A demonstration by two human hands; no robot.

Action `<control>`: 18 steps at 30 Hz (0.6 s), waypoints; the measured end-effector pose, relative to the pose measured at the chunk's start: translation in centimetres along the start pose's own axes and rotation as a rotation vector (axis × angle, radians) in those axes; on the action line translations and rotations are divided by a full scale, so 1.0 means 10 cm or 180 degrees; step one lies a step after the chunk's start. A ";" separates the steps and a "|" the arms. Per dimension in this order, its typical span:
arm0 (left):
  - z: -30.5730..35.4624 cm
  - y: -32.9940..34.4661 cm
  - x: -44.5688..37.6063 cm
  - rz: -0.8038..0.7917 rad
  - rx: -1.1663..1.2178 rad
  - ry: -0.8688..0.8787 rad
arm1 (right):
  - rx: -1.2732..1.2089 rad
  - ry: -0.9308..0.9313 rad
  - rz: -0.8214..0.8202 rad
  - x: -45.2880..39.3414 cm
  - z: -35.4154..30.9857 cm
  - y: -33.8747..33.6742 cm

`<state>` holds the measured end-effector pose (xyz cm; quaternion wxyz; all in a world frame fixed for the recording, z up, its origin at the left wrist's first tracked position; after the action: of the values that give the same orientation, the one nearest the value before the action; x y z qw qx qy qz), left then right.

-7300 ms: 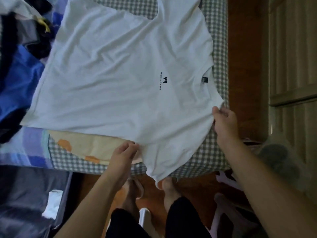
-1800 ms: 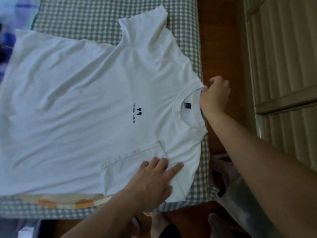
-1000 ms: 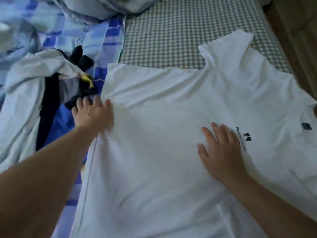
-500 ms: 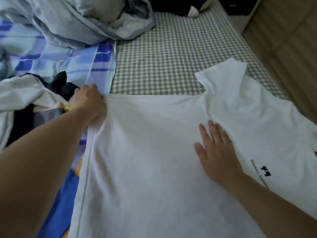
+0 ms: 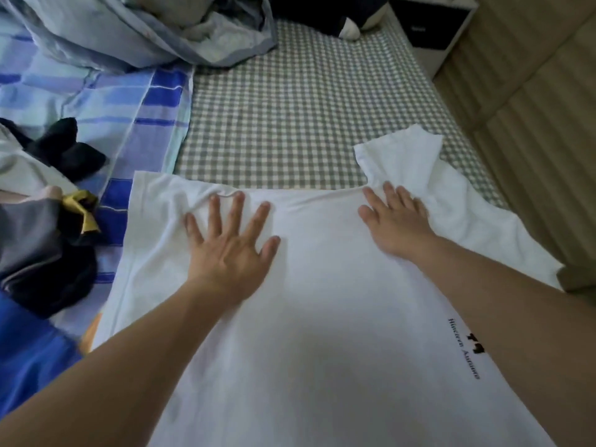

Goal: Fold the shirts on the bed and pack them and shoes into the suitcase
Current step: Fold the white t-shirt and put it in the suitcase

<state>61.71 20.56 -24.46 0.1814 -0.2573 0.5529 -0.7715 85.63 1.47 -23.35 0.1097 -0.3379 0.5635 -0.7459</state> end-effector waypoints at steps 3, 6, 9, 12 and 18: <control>0.01 0.02 -0.01 -0.0132 0.0015 -0.0019 | 0.0218 0.0164 -0.0082 -0.12 0.33 -0.07; 0.01 -0.04 -0.04 -0.0390 0.0018 -0.0132 | 0.0396 0.0148 -0.0127 -0.06 0.63 -0.13; 0.04 -0.18 -0.15 -0.0536 -0.0147 -0.0350 | 0.0209 -0.0024 0.0082 -0.08 0.84 -0.22; -0.01 -0.44 -0.38 -0.0253 -0.0423 -0.0317 | -0.0525 0.0192 0.0876 -0.36 1.08 -0.44; -0.01 -0.55 -0.70 0.0548 -0.0802 0.0115 | -0.1964 0.1001 0.0625 -1.08 1.40 -0.61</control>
<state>67.29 26.31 -20.62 0.2032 -0.2159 0.6685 -0.6821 103.85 -1.34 -19.98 -0.0143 -0.1804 0.8019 -0.5694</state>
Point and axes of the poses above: each hand's wrist, its own x-axis away from the middle knuckle, its own y-axis out of the palm, z = x × y, the point moved 5 cm from there along -x, towards the middle knuckle, and after that the axes turned 7 degrees about x, right-handed, at the moved point
